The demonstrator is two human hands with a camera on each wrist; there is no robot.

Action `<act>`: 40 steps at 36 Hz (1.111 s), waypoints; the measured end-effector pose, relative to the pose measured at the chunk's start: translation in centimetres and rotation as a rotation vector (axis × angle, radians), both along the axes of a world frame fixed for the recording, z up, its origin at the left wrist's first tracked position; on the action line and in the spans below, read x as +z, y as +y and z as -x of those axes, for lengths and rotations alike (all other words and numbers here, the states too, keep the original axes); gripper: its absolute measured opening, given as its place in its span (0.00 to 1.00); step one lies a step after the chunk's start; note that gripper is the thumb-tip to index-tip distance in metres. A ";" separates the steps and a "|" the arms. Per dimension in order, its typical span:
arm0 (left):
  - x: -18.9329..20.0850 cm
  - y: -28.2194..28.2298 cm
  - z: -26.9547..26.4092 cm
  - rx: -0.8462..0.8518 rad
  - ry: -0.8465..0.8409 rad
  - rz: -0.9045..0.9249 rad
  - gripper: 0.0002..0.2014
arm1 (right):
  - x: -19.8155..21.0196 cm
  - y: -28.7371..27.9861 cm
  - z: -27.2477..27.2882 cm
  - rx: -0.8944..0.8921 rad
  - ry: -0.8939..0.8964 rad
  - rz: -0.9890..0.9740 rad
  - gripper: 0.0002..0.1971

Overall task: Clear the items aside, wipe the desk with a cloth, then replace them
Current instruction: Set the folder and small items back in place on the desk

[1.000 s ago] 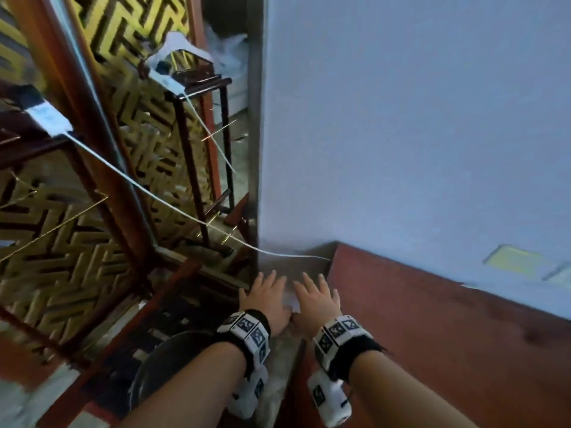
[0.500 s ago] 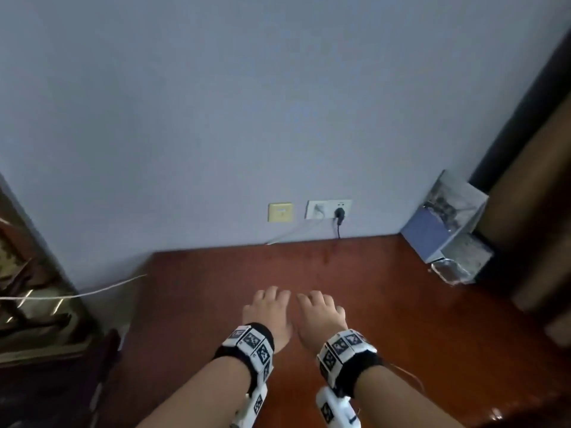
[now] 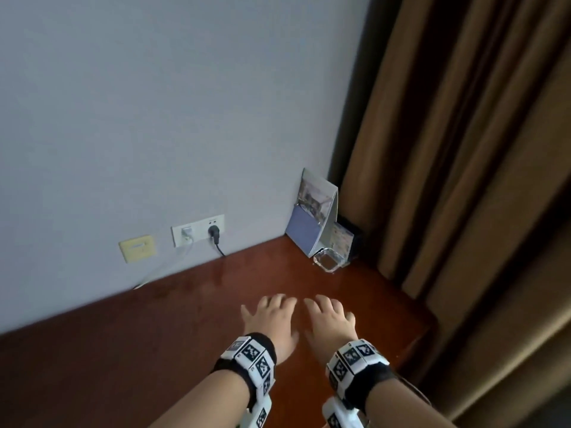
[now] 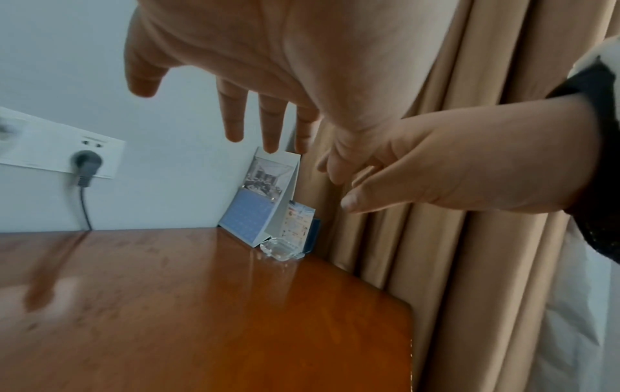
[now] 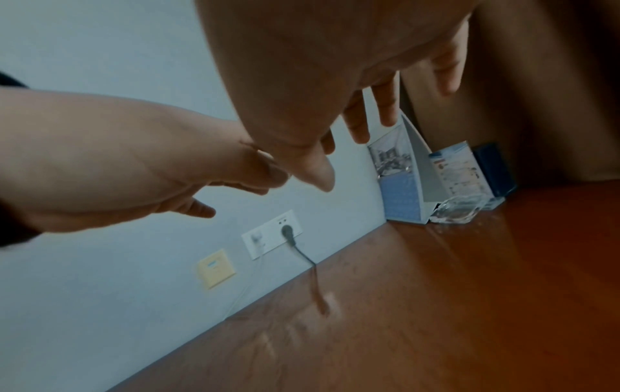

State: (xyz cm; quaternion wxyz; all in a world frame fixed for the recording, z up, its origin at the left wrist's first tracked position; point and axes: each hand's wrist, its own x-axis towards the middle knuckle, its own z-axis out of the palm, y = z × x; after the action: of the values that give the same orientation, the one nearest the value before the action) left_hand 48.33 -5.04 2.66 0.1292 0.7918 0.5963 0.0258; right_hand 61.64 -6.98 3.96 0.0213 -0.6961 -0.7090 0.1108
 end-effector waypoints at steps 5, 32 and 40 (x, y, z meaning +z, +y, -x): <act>0.0 4.6 -3.1 -0.042 0.002 0.008 0.30 | -0.2 4.0 -3.4 -0.051 0.007 -0.017 0.31; 2.9 29.0 -10.8 -0.011 -0.032 0.044 0.39 | 2.5 28.8 -12.7 0.016 -0.070 -0.084 0.38; 4.2 33.6 -12.3 0.099 -0.133 0.039 0.42 | 4.1 34.9 -14.9 0.112 -0.097 -0.166 0.38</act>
State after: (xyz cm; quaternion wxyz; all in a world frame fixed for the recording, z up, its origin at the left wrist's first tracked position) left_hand 60.65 28.55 6.82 0.1822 0.7553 0.6252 0.0731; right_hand 76.54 27.91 8.07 0.0383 -0.6557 -0.7538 0.0189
